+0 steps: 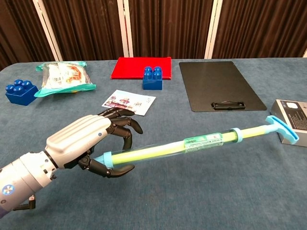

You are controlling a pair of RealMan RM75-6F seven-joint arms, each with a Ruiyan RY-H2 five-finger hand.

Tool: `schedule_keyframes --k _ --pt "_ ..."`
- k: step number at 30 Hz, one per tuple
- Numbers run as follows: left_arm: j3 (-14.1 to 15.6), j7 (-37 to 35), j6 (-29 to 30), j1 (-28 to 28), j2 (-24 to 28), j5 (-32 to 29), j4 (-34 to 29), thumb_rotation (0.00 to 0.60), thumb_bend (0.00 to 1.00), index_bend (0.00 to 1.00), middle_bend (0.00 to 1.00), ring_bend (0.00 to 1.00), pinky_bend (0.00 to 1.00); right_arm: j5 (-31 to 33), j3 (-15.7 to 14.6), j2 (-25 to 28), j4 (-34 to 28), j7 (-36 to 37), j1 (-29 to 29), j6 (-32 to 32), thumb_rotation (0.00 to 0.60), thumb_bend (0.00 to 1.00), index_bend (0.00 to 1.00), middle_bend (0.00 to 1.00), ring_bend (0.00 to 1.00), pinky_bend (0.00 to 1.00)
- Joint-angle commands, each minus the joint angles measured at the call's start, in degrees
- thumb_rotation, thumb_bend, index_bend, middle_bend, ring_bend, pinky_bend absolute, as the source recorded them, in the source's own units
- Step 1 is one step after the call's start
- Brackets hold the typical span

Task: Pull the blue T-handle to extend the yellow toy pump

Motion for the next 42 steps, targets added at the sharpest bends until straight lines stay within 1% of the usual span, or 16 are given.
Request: schedule_keyframes --k 1,4,8,13,16,19,27,34,39,42 --pt "0.5 -1.4 0.6 -0.2 0.0 0.5 0.6 0.600 0.64 0.75 0.24 0.06 0.00 -2.5 -0.9 -0.7 -1.0 -0.7 -0.6 2.4 0.600 0.25 0.24 0.00 0.00 0.00" --pt "0.8 -1.8 0.4 -0.4 0.0 0.6 1.0 0.600 0.64 0.75 0.24 0.06 0.00 -5.8 -1.0 -1.7 -0.8 -1.0 -1.7 7.1 0.600 0.24 0.24 0.00 0.00 0.00" --pt "1.1 -1.9 -0.1 -0.7 -0.2 0.6 1.4 0.600 0.63 0.75 0.24 0.06 0.00 -7.9 -0.5 -3.1 0.7 -1.5 -2.3 10.8 0.600 0.24 0.23 0.00 0.00 0.00" --pt "1.2 -2.8 0.1 -1.1 -0.9 0.8 2.3 0.600 0.63 0.75 0.25 0.06 0.00 -8.3 -0.7 -3.9 1.0 -0.3 -2.1 10.6 0.600 0.24 0.22 0.00 0.00 0.00" --pt "1.3 -5.2 0.3 -1.5 -1.2 0.9 2.7 0.600 0.63 0.75 0.26 0.08 0.00 -8.4 -1.0 -4.2 0.4 1.1 -2.0 10.1 0.600 0.23 0.21 0.00 0.00 0.00" --pt "1.1 -6.2 2.1 -1.9 -1.9 1.8 4.9 0.600 0.63 0.75 0.27 0.09 0.00 -9.3 -1.6 -4.0 -0.1 1.6 -1.8 9.9 0.600 0.23 0.21 0.00 0.00 0.00" --pt "2.4 -15.6 5.6 -2.9 -2.7 3.9 8.6 0.600 0.63 0.76 0.29 0.09 0.00 -11.8 -3.7 -2.1 -2.2 7.6 -1.1 8.2 0.600 0.24 0.21 0.00 0.00 0.00" --pt "3.6 -21.9 6.7 -3.5 -3.5 4.9 10.4 0.600 0.62 0.76 0.29 0.09 0.00 -14.6 -4.5 -1.6 -2.2 9.6 -1.2 9.8 0.600 0.24 0.21 0.00 0.00 0.00" --pt "4.2 -23.2 5.5 -4.1 -4.1 4.9 11.7 0.600 0.62 0.76 0.29 0.09 0.00 -15.5 -4.6 -1.0 -2.1 10.7 -1.4 11.1 0.600 0.24 0.22 0.00 0.00 0.00" --pt "4.5 -23.0 4.5 -4.3 -4.3 4.7 12.4 0.600 0.62 0.76 0.29 0.09 0.00 -15.4 -4.0 -0.8 -1.7 9.6 -1.7 12.4 0.600 0.24 0.21 0.00 0.00 0.00"
